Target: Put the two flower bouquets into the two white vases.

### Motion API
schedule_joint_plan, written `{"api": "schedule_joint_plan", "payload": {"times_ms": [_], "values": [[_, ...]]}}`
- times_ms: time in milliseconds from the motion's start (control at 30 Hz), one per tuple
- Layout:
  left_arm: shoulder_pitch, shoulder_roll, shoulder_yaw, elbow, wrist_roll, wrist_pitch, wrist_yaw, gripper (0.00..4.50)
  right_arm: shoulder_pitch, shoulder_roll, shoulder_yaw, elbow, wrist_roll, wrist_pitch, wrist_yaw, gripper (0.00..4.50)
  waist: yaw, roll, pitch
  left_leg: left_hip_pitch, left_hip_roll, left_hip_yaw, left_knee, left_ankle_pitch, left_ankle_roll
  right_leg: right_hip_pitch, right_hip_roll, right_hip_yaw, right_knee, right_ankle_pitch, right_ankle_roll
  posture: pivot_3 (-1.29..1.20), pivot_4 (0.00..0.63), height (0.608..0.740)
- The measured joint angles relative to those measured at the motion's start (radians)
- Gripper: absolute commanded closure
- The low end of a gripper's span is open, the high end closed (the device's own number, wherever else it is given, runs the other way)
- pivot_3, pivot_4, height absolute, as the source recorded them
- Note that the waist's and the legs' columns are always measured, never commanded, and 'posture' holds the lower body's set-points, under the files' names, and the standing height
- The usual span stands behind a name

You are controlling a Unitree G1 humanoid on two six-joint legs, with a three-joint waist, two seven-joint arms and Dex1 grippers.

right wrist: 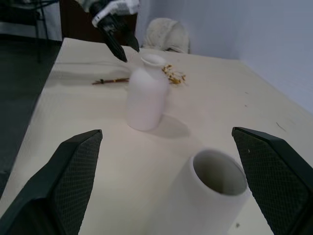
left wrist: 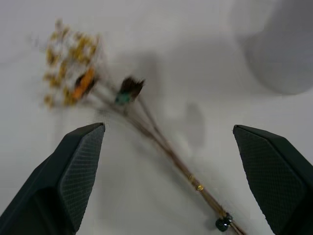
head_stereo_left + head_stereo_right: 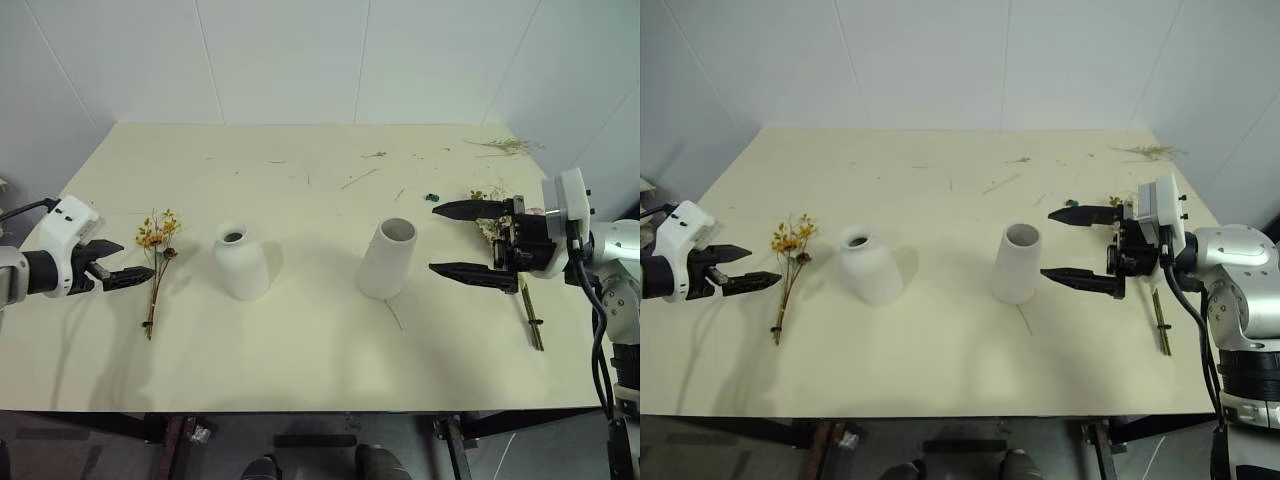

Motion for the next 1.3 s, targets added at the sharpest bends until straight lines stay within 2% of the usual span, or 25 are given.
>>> {"api": "schedule_joint_plan", "payload": {"times_ms": [100,367,700,933,1133,1233,1300], "values": [[-0.014,-0.031,-0.031,-0.13,0.007,0.234,0.11,0.02,0.008,0.035,0.003,-0.006,0.01,0.004,-0.005,0.0,-0.002,0.0,0.0,-0.001,0.0,0.0,0.001,0.0,0.0,-0.001,0.0,0.0,0.002,0.0,0.001,0.0,0.15,0.74],[-0.024,-0.125,-0.034,-0.233,0.008,0.472,0.266,0.02,0.026,0.058,0.009,-0.06,0.022,0.015,-0.035,0.0,-0.003,0.0,0.0,-0.001,0.0,-0.001,0.005,0.0,0.0,-0.002,0.0,0.0,0.007,-0.001,0.0,0.0,0.15,0.74],[-0.03,-0.195,0.034,-0.297,0.008,0.594,0.373,0.02,0.074,0.076,0.006,-0.091,0.03,0.015,-0.068,0.0,-0.001,-0.001,0.0,0.0,-0.001,-0.001,0.006,0.0,-0.001,-0.001,0.0,0.0,0.007,-0.001,0.0,0.0,0.15,0.74],[-0.076,-0.288,0.004,-0.166,0.01,0.544,0.42,0.02,0.073,0.076,0.006,-0.096,0.031,0.014,-0.08,0.0,0.003,-0.001,0.0,0.0,-0.001,-0.001,0.006,0.0,-0.001,-0.001,0.0,0.0,0.007,-0.001,0.0,0.0,0.15,0.74],[-0.108,-0.308,-0.001,-0.079,0.011,0.501,0.443,0.02,0.072,0.076,0.006,-0.098,0.039,0.015,-0.083,0.0,0.001,-0.001,0.0,0.0,-0.001,-0.001,0.006,0.0,-0.002,-0.001,0.0,0.0,0.006,-0.001,0.0,0.0,0.15,0.74],[-0.106,-0.323,0.001,-0.054,0.013,0.482,0.46,0.58,0.072,0.076,0.006,-0.103,0.042,0.015,-0.087,0.0,0.003,-0.001,0.0,0.0,-0.001,-0.001,0.006,0.0,-0.002,-0.001,0.0,0.0,0.007,-0.001,0.0,0.0,0.15,0.74],[-0.089,-0.32,0.008,-0.057,0.016,0.472,0.465,1.2,0.072,0.076,0.005,-0.11,0.044,0.016,-0.088,0.0,0.001,-0.001,0.0,0.001,-0.001,-0.001,0.006,0.0,-0.002,0.0,0.0,0.0,0.007,-0.001,0.0,0.0,0.15,0.74]]}}
